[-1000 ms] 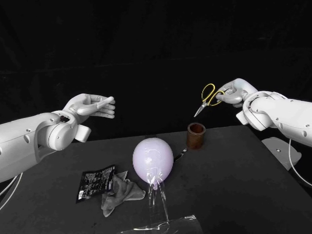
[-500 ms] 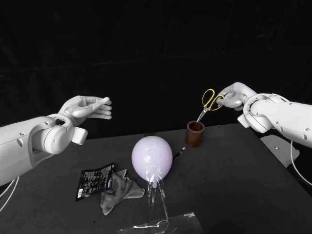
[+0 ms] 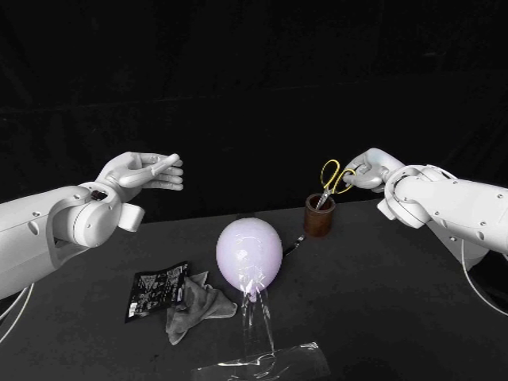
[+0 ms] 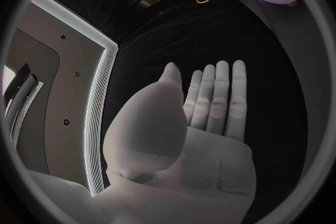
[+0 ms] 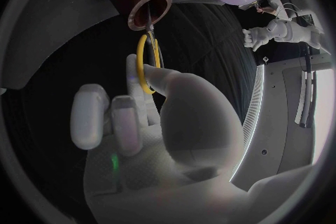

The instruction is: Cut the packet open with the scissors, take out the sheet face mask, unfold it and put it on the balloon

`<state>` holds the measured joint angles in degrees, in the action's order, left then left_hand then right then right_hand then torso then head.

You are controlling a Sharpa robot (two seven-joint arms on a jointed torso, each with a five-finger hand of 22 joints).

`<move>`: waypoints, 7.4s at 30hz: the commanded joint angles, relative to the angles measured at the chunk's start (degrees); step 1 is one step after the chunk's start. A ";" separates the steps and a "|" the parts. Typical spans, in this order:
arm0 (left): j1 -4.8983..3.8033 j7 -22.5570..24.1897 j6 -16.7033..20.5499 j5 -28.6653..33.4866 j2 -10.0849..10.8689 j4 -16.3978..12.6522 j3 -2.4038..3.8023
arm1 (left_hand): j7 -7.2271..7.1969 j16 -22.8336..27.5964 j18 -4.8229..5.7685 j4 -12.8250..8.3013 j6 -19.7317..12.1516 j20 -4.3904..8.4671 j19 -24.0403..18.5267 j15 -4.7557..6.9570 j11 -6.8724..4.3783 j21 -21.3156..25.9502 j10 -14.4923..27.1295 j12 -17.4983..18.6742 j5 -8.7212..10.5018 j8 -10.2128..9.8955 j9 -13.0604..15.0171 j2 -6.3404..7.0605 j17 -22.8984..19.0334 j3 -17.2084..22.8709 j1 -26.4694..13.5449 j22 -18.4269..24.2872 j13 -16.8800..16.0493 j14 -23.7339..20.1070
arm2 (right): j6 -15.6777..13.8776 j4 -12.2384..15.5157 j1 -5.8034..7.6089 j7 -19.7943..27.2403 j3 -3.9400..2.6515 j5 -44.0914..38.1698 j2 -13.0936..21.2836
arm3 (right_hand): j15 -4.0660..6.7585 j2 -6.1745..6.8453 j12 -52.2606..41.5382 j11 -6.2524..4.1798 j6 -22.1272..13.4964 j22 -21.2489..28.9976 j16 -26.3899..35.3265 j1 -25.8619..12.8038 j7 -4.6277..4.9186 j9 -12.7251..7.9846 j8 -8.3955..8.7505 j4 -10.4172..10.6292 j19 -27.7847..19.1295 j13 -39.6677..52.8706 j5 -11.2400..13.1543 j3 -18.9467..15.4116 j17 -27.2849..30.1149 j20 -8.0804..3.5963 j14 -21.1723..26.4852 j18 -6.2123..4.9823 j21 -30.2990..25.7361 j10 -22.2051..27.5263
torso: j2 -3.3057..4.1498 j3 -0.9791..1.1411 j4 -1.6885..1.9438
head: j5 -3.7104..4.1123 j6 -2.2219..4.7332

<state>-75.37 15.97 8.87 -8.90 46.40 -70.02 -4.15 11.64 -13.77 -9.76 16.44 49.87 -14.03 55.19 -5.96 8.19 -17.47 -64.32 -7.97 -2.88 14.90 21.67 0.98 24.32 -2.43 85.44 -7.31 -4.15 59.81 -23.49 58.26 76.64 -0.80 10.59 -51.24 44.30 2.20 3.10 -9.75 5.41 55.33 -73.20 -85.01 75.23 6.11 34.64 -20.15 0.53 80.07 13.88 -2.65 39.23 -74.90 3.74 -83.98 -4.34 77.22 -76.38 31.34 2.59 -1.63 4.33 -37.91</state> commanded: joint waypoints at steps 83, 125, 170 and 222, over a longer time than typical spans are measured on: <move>13.41 2.05 7.28 -54.17 12.02 -9.87 -2.69 | -4.80 11.20 6.54 0.71 -16.61 -2.92 -32.35 -6.19 1.38 14.29 26.02 5.18 0.04 -8.49 -9.12 12.59 -10.61 -6.73 5.11 5.01 1.24 -29.90 | -10.95 39.13 -2.55 16.94 0.12 0.67 11.29 | -3.84 5.72 0.42 1.05 -3.15 9.81 2.39 2.92 4.83 -7.06 14.11 5.16 -4.92 -10.07 -1.50 -13.10 6.92 3.64 -1.66 -1.78 -10.47 11.22 | -0.19 -0.08 0.07 | -14.19 -8.47; 15.95 -10.13 -1.99 -68.81 7.61 -6.09 -3.78 | 0.42 11.99 5.77 0.89 -38.07 -2.39 -43.30 -3.34 1.87 15.59 54.48 6.28 -0.11 -12.72 -15.92 17.08 -19.10 -10.77 0.14 5.47 2.58 -51.57 | -8.84 38.58 -3.50 14.49 0.16 0.27 9.95 | -4.22 6.30 1.27 1.42 -3.61 10.38 2.70 2.19 5.19 -7.46 14.84 6.08 -5.57 -10.01 -1.44 -12.59 7.83 3.99 -1.39 -1.95 -11.16 11.57 | -0.05 -0.01 -0.06 | -14.13 -9.09; 16.49 -11.33 -2.11 -67.52 5.28 -2.94 -3.77 | 1.54 3.42 -0.71 0.22 -22.73 -2.25 -25.18 -3.59 2.89 9.42 23.85 0.39 0.16 -6.14 -9.33 5.02 -10.20 3.18 11.09 2.89 0.41 -24.50 | -8.47 39.10 -3.52 14.30 0.16 0.43 10.11 | -3.77 6.07 0.71 0.79 -2.36 9.80 2.75 2.23 4.61 -7.34 14.48 6.64 -5.54 -9.61 -1.56 -11.81 7.96 3.77 -1.35 -1.94 -10.83 9.57 | -0.07 -0.03 -0.05 | -13.74 -9.86; 12.74 11.58 3.13 -18.89 5.19 -8.54 1.92 | -1.69 0.49 -0.87 -2.06 4.25 -1.72 -4.74 0.03 -1.09 1.70 -4.48 2.56 0.10 7.23 -0.77 3.11 -9.63 30.22 9.65 1.82 0.03 -0.38 | -5.17 33.37 -1.34 10.81 0.10 1.13 6.37 | -3.07 4.67 0.11 -0.06 -0.75 8.82 2.34 2.68 3.81 -7.04 13.92 7.08 -5.15 -9.13 -1.92 -10.39 6.80 3.20 -1.66 -1.79 -10.14 7.20 | -0.05 0.04 -0.14 | -11.28 -0.85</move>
<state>-62.45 24.45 14.88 -33.94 51.92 -77.73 -2.32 9.96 -12.98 -10.43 14.89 54.24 -15.85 49.99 -6.14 7.35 -15.39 -68.11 -5.05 -2.56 21.90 18.17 4.15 14.52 27.97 95.82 -5.33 -3.98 58.85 -31.68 91.76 74.88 12.21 10.77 -50.33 50.96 -1.28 8.15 -9.42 5.34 54.30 -64.23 -82.46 78.03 9.98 27.53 -5.97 7.60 74.83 4.70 -4.44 28.57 -67.85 7.15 -84.11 -6.05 66.91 -68.90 31.29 2.59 -1.77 -7.20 -39.55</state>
